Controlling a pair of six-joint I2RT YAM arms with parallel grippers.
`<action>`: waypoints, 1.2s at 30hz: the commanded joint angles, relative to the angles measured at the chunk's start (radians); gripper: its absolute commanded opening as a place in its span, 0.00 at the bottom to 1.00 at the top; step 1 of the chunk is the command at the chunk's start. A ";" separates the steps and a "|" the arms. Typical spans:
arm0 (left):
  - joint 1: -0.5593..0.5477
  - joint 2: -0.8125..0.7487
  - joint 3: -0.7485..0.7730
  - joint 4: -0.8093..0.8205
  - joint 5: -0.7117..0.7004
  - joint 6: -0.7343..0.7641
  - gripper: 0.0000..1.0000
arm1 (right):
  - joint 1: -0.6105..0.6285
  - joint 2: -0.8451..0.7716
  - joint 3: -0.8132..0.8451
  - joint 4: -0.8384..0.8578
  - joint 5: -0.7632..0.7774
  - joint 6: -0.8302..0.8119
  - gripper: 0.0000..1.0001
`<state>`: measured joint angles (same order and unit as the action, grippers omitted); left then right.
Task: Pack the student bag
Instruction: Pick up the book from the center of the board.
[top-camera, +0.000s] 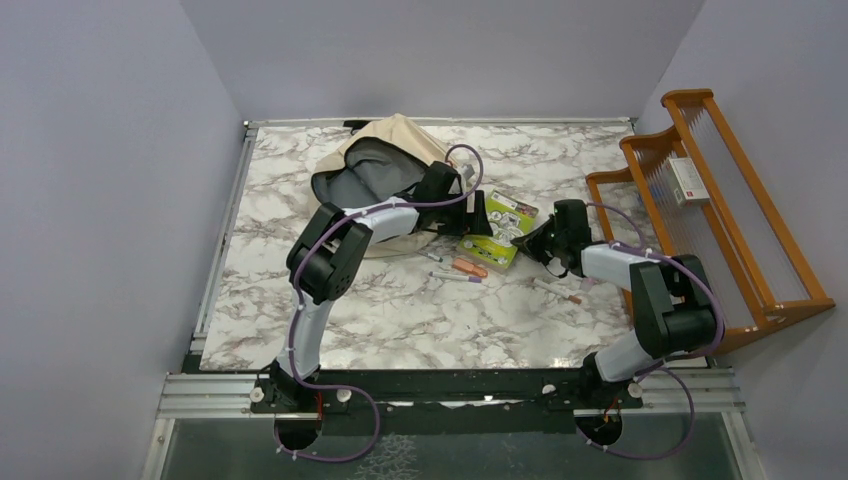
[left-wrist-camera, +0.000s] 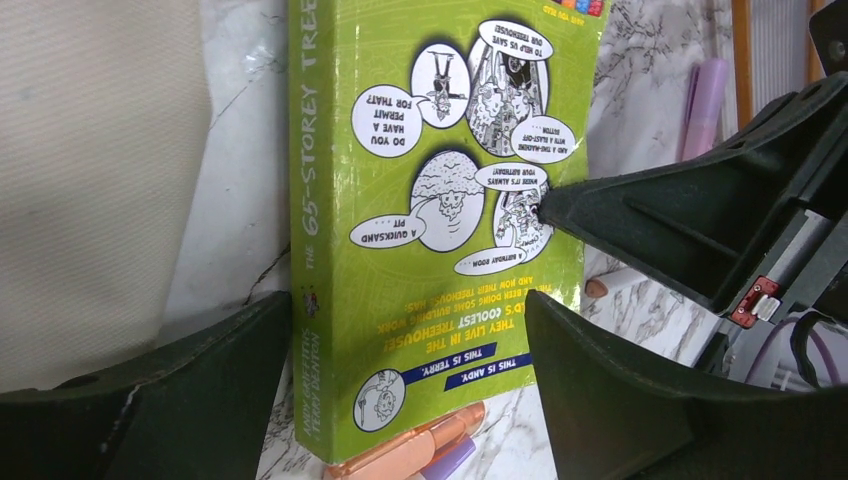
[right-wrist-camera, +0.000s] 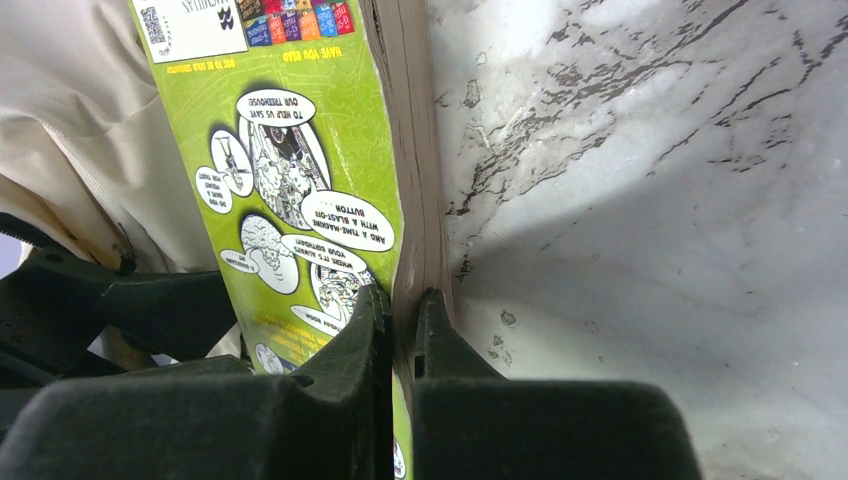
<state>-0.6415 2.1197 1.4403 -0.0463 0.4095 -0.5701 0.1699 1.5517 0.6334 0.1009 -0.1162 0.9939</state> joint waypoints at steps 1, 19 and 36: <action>-0.006 0.064 0.023 -0.082 0.120 0.001 0.85 | -0.010 0.033 -0.062 -0.245 0.112 -0.052 0.00; -0.014 0.102 0.015 0.179 0.426 -0.168 0.69 | -0.012 0.033 -0.069 -0.197 0.062 -0.077 0.00; -0.017 0.090 0.024 0.315 0.405 -0.243 0.24 | -0.012 -0.076 -0.095 -0.179 0.082 -0.108 0.13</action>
<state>-0.6113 2.2272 1.4254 0.1783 0.7200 -0.8074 0.1524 1.5085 0.6094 0.0864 -0.1070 0.9356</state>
